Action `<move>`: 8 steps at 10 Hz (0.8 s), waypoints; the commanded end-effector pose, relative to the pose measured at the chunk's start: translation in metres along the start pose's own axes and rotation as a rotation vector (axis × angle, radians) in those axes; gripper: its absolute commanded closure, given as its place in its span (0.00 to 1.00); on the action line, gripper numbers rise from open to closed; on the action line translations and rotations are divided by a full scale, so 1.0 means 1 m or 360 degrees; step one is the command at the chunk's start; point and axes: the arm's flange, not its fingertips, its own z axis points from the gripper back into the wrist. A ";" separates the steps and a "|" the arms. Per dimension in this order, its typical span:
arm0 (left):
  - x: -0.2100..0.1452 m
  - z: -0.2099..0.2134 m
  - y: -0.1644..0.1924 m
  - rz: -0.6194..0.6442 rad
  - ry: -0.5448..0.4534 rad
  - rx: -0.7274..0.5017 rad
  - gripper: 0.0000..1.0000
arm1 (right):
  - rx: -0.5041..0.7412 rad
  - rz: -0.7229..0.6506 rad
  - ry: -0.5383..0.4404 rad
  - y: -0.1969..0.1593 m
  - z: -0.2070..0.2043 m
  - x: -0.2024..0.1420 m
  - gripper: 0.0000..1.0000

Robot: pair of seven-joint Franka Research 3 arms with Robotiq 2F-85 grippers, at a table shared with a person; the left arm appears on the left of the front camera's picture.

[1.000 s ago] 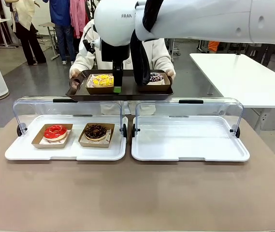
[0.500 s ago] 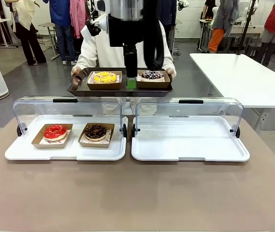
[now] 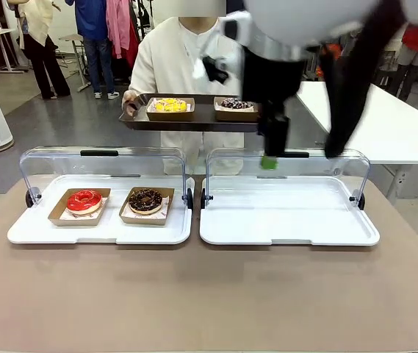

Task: Provide the desired donut to the person.
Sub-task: Place the picked Paper togo box onto the Handle tray extended by the person.

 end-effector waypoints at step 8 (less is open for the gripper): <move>0.002 -0.001 0.000 -0.0003 -0.0008 0.0004 0.00 | 0.0077 -0.0069 0.0004 0.007 -0.038 -0.031 0.00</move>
